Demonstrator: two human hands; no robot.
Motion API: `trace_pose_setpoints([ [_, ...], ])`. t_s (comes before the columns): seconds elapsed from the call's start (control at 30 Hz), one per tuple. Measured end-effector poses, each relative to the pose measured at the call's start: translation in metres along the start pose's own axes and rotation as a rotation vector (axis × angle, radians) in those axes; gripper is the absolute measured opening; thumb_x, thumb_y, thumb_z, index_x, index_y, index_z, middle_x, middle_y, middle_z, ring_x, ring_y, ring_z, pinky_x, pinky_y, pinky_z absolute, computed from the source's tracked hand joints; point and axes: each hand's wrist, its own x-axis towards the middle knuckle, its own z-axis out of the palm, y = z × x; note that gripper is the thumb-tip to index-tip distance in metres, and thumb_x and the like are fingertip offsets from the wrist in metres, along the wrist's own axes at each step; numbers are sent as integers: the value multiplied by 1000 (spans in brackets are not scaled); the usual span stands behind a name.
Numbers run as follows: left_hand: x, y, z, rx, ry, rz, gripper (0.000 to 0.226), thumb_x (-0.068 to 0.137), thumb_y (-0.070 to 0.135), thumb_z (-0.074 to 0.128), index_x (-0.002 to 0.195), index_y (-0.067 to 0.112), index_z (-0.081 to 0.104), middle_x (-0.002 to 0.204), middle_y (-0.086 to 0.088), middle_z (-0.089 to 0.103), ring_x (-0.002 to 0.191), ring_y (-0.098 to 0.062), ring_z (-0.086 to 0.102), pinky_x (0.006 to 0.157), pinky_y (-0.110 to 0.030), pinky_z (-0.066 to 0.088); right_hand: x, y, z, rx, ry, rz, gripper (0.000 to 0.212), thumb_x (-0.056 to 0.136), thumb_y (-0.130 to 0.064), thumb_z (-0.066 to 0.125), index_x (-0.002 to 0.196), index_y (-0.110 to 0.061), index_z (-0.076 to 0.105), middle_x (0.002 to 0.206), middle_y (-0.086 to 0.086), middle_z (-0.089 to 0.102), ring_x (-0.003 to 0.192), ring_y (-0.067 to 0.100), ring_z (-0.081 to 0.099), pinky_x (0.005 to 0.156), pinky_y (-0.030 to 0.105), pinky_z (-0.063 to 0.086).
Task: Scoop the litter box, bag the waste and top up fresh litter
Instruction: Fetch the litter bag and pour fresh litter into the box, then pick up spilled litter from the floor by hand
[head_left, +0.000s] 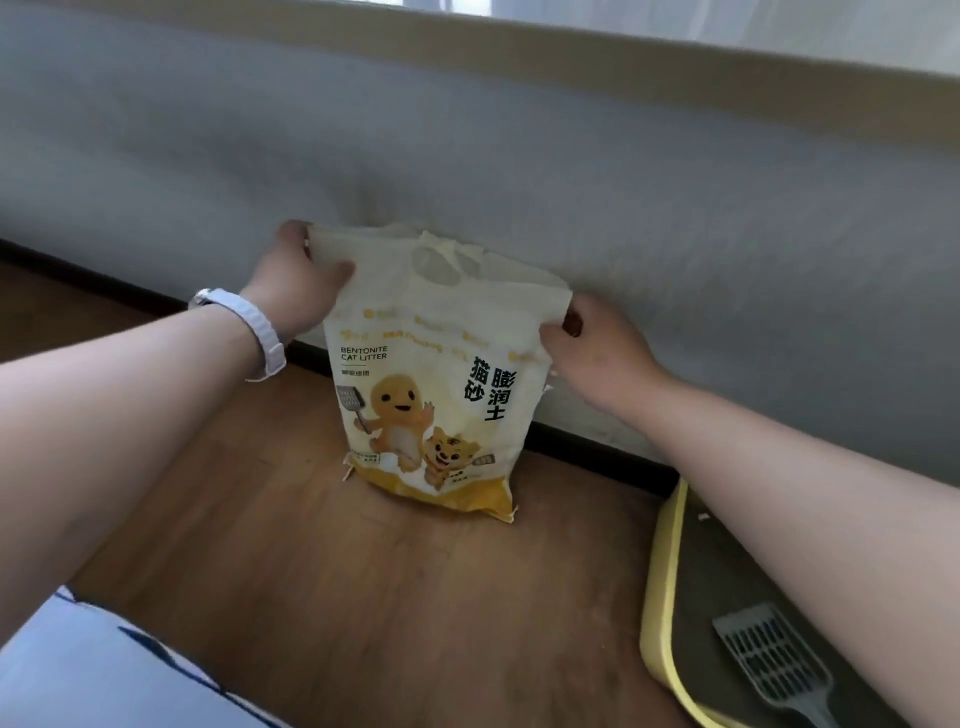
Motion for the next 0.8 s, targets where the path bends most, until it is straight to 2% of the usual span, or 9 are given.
trace_pose_setpoints([
  [0.07, -9, -1, 1, 114, -25, -3, 72, 89, 30, 67, 146, 11, 26, 134, -11, 50, 114, -33, 55, 90, -43, 50, -8, 0, -8, -45, -12, 2, 15, 90, -30, 52, 102, -26, 60, 92, -8, 65, 84, 11, 60, 71, 25, 45],
  [0.13, -21, -7, 0, 208, -57, -14, 77, 85, 30, 71, 144, 8, 25, 139, -16, 46, 123, -37, 51, 98, -47, 47, -19, 0, -17, -126, -18, 3, 21, 92, -35, 52, 109, -24, 57, 97, -5, 62, 89, 16, 59, 75, 30, 47],
  [0.27, -68, -1, -2, 422, -239, 66, 84, 84, 42, 69, 150, 18, 23, 147, -13, 41, 125, -31, 51, 100, -44, 47, -49, 8, -42, -253, -56, -29, 42, 95, -40, 48, 132, -19, 51, 129, 1, 55, 114, 19, 54, 90, 31, 45],
  [0.4, -130, 37, 15, 495, -370, 309, 66, 91, 42, 61, 148, 29, 31, 143, -4, 45, 91, -13, 59, 75, -29, 50, -88, 27, -74, -348, -83, -74, 48, 96, -42, 45, 139, -20, 46, 141, 1, 48, 124, 21, 48, 99, 35, 43],
  [0.47, -158, 58, 30, 539, -423, 429, 61, 92, 47, 57, 146, 35, 32, 142, 2, 44, 83, -8, 59, 71, -25, 52, -110, 42, -93, -400, -70, -91, 48, 95, -43, 45, 138, -21, 47, 139, 1, 49, 123, 22, 48, 99, 36, 43],
  [0.53, -184, 76, 51, 582, -458, 537, 59, 93, 51, 54, 146, 36, 32, 148, 7, 37, 88, -6, 56, 74, -18, 47, -136, 60, -111, -470, -59, -112, 48, 94, -43, 46, 135, -20, 49, 136, 3, 51, 121, 24, 49, 98, 37, 44],
  [0.63, -223, 101, 89, 633, -443, 695, 58, 93, 52, 51, 146, 33, 36, 151, 8, 35, 109, -15, 54, 94, -29, 46, -177, 90, -138, -578, -37, -122, 45, 93, -45, 46, 130, -20, 52, 129, 3, 54, 117, 24, 50, 94, 38, 45],
  [0.7, -250, 115, 116, 669, -430, 790, 58, 92, 53, 51, 145, 34, 37, 151, 5, 37, 128, -21, 47, 105, -36, 42, -206, 111, -158, -623, -19, -106, 48, 93, -47, 45, 133, -21, 49, 134, 3, 51, 123, 24, 46, 100, 38, 41],
  [0.8, -288, 135, 151, 695, -439, 854, 59, 91, 56, 49, 144, 33, 40, 150, 2, 41, 135, -24, 41, 109, -42, 38, -247, 139, -184, -613, -25, -61, 53, 96, -48, 42, 143, -25, 39, 148, 2, 39, 136, 24, 35, 111, 41, 29],
])
